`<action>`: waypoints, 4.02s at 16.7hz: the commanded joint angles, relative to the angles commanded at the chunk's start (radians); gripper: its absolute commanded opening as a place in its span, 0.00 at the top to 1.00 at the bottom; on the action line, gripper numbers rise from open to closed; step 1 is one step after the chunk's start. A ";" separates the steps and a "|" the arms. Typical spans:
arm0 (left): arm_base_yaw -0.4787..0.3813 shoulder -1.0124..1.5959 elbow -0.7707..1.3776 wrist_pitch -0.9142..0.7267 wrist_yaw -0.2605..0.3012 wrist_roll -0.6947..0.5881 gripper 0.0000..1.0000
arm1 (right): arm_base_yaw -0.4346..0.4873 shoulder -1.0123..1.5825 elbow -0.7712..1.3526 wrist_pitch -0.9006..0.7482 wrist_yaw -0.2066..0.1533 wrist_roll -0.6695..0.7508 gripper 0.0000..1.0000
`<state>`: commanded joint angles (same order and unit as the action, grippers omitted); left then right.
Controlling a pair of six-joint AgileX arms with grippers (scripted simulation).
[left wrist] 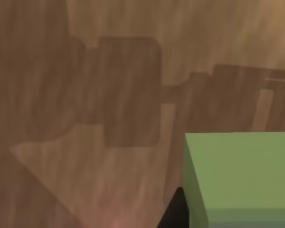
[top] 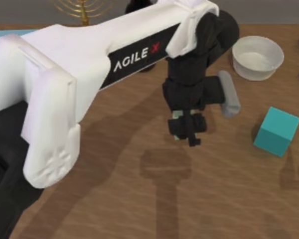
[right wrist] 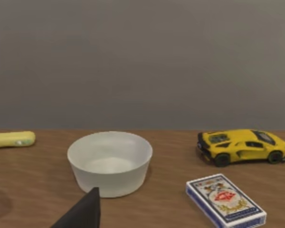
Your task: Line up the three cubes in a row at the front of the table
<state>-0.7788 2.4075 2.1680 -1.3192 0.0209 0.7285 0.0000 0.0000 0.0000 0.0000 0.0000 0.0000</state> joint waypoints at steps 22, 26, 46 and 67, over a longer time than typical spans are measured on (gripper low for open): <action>-0.122 0.063 -0.137 0.211 0.001 -0.031 0.92 | 0.000 0.000 0.000 0.000 0.000 0.000 0.00; -0.122 0.063 -0.137 0.211 0.001 -0.031 0.62 | 0.000 0.000 0.000 0.000 0.000 0.000 0.00; -0.116 0.058 -0.099 0.170 -0.001 -0.031 0.00 | 0.000 0.000 0.000 0.000 0.000 0.000 0.00; 0.323 -0.266 -0.429 0.145 -0.013 0.156 0.00 | 0.000 0.000 0.000 0.000 0.000 0.000 0.00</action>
<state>-0.4560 2.1412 1.7386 -1.1739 0.0077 0.8846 0.0000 0.0000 0.0000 0.0000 0.0000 0.0000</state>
